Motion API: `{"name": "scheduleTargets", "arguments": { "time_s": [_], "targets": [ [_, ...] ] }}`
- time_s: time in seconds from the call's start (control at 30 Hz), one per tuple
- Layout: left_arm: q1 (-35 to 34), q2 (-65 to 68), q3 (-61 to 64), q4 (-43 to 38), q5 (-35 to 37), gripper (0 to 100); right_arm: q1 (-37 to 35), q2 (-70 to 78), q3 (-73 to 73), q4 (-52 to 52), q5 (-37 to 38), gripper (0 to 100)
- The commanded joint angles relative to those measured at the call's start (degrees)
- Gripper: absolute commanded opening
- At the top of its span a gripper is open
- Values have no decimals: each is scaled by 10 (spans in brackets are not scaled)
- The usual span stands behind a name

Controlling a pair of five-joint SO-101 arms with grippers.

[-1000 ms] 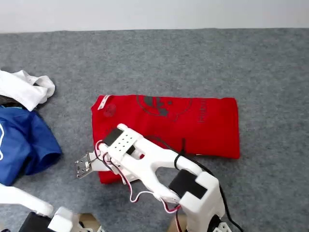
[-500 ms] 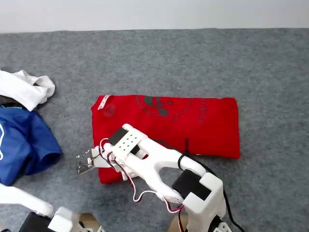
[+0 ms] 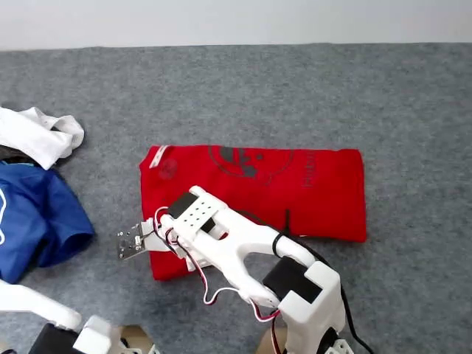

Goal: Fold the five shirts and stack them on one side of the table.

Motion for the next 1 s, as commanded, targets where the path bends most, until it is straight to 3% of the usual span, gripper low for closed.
{"name": "scheduleTargets", "arguments": {
  "time_s": [0.0,0.97],
  "targets": [
    [-4,-19,-2,-9,-3,55,5,5,8,-1,4,11],
    [-3,-19,-2,-8,-3,55,102,8,-193,57,-15,13]
  ]
}}
